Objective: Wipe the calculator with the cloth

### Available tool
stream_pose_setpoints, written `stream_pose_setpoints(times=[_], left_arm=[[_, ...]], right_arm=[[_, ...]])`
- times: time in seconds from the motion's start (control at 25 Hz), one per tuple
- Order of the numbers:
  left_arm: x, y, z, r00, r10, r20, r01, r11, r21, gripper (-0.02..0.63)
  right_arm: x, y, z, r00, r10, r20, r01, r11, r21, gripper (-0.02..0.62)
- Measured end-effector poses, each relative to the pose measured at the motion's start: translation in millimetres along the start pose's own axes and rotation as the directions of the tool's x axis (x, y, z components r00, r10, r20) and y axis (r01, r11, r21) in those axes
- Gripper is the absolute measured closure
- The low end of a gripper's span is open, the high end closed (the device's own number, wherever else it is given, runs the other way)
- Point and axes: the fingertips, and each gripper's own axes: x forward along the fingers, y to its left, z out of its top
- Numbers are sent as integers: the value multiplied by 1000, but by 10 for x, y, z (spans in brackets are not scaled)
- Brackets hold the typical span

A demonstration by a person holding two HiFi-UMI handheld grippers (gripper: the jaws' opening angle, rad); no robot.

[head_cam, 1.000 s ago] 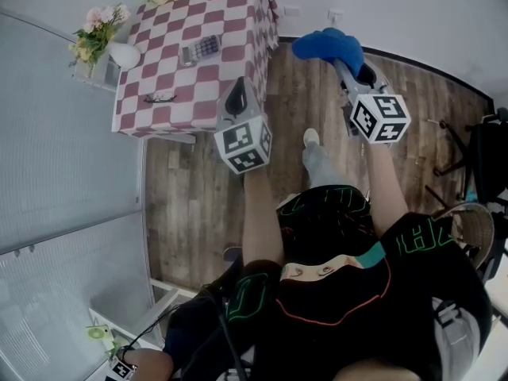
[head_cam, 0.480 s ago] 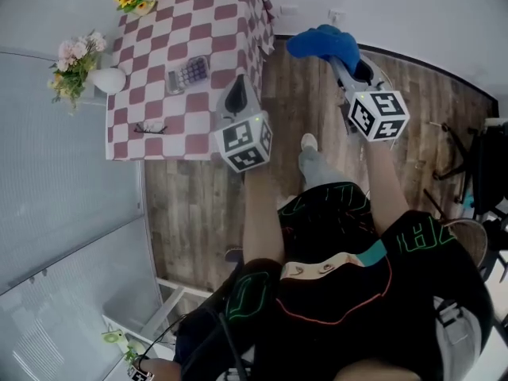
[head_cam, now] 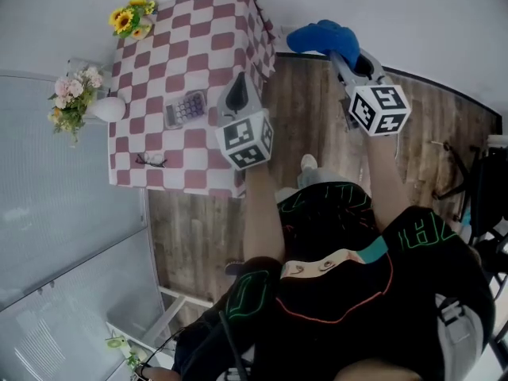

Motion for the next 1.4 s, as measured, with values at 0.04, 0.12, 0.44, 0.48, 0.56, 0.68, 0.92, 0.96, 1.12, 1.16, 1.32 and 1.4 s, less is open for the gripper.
stream_pose_setpoints(times=[0.04, 0.12, 0.44, 0.48, 0.56, 0.68, 0.92, 0.96, 1.12, 1.16, 1.32, 1.4], left_arm=[[41, 3, 38, 1000, 5, 5, -5, 1000, 4, 597], [97, 36, 89, 1000, 17, 11, -18, 1000, 6, 597], [239, 235, 129, 998, 59, 13, -59, 998, -1, 597], [262, 270, 119, 998, 65, 9, -65, 998, -4, 597], [324, 328, 102, 997, 73, 1, -73, 997, -10, 597], [457, 364, 67, 998, 69, -13, -69, 998, -16, 595], [682, 602, -74, 995, 89, -44, -91, 994, -52, 597], [713, 662, -98, 994, 98, -47, -101, 993, -63, 597], [785, 954, -234, 986, 149, -67, -156, 982, -110, 597], [781, 1057, -284, 983, 167, -77, -176, 977, -122, 595], [685, 1558, -475, 956, 270, -114, -286, 943, -172, 595], [611, 1775, -562, 939, 317, -132, -338, 922, -188, 595]], right_arm=[[49, -24, 39, 1000, 6, 6, -6, 1000, -1, 495], [134, -35, 89, 1000, 20, 13, -20, 1000, -6, 495], [445, 10, 133, 998, 64, 8, -64, 998, -9, 495], [487, 14, 124, 998, 68, 4, -68, 998, -10, 495], [580, 12, 110, 997, 75, -4, -75, 997, -9, 495], [732, -23, 76, 997, 76, -19, -76, 997, -5, 494], [1152, 91, -19, 991, 112, -73, -114, 993, -34, 495], [1236, 136, -24, 989, 125, -82, -129, 991, -46, 495], [1594, 354, -91, 975, 181, -133, -192, 978, -82, 495], [1679, 423, -128, 970, 195, -147, -209, 974, -86, 495], [2071, 802, -256, 939, 280, -199, -303, 948, -97, 495], [2250, 1034, -333, 917, 330, -226, -359, 928, -101, 495]])
